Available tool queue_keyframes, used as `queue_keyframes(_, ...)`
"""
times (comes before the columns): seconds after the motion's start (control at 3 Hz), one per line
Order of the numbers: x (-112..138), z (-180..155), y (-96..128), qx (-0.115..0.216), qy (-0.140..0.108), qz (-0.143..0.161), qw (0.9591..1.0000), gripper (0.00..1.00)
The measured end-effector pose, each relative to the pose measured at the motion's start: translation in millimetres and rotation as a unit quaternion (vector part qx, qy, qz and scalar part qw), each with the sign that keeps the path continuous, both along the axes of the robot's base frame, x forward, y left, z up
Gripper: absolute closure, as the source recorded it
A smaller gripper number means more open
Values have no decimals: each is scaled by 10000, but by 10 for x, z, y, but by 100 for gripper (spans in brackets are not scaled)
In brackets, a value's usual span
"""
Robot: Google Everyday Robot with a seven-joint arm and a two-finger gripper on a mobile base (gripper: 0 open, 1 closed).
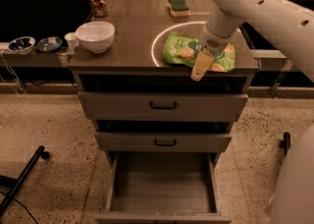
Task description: Place green rice chip bag into bottom drawer
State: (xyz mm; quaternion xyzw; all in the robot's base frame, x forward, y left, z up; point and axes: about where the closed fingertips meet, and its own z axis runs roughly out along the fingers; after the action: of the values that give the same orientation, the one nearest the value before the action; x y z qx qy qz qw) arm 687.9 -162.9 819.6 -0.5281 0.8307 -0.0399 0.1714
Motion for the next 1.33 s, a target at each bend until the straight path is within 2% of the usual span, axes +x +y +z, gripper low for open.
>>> queue_keyframes(0.33, -142, 72, 122, 123, -173, 239, 9995, 42)
queue_keyframes(0.67, -469, 266, 225, 246, -342, 531, 9977, 66)
queue_keyframes(1.0, -848, 261, 246, 317, -274, 674, 9968, 89)
queue_keyframes(1.33, -1256, 356, 280, 273, -442, 844, 9951, 100)
